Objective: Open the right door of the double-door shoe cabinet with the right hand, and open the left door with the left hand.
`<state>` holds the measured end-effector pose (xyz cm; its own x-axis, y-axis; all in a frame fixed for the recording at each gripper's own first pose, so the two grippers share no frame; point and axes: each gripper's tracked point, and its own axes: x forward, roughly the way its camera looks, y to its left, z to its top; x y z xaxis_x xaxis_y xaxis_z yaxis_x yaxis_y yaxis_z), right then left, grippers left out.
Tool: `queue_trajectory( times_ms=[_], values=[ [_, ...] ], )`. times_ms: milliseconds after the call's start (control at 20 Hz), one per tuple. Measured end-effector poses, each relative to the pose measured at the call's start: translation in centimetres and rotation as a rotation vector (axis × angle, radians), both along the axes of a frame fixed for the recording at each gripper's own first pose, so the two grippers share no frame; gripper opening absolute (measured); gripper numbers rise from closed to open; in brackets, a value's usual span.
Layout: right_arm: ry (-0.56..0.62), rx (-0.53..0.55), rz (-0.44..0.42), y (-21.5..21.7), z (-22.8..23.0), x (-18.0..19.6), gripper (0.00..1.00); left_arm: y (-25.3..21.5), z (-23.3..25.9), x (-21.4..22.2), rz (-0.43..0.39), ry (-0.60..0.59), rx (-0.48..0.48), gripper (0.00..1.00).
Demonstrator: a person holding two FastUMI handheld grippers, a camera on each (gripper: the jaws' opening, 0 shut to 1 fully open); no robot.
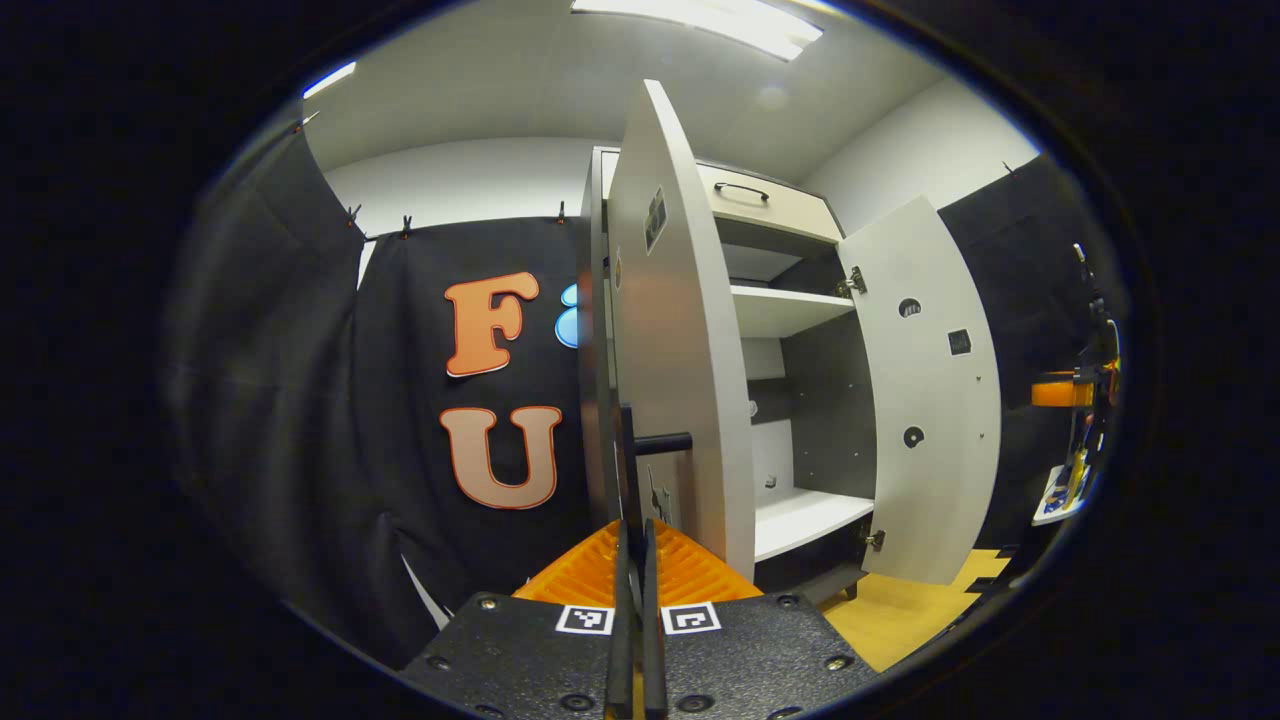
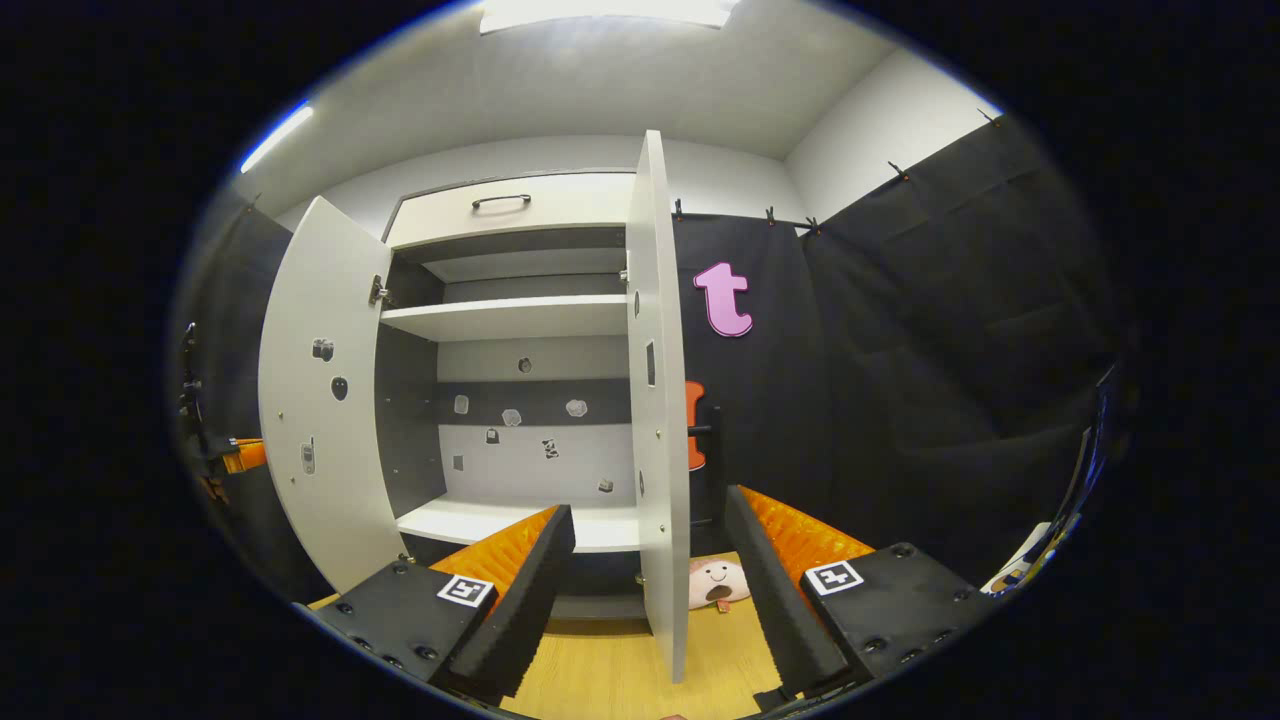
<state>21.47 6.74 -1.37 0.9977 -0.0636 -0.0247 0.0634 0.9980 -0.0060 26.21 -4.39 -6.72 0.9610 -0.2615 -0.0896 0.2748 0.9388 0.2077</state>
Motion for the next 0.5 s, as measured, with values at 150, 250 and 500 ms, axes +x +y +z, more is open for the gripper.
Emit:
queue_trajectory(
  times_ms=[150,250,500],
  values=[
    [0.009,-0.012,0.031,-1.7,0.0,-0.5,0.98,0.8,-0.5,-2.1,0.122,0.031,-0.036,0.03],
    [0.021,-0.008,0.046,-2.7,-0.3,-0.5,0.98,-0.5,-0.6,-3.1,0.148,0.035,-0.106,0.0],
    [0.037,0.009,0.109,-4.5,-1.3,-1.6,0.98,-4.6,0.0,-4.6,0.119,-0.043,-0.141,0.0]
  ],
)
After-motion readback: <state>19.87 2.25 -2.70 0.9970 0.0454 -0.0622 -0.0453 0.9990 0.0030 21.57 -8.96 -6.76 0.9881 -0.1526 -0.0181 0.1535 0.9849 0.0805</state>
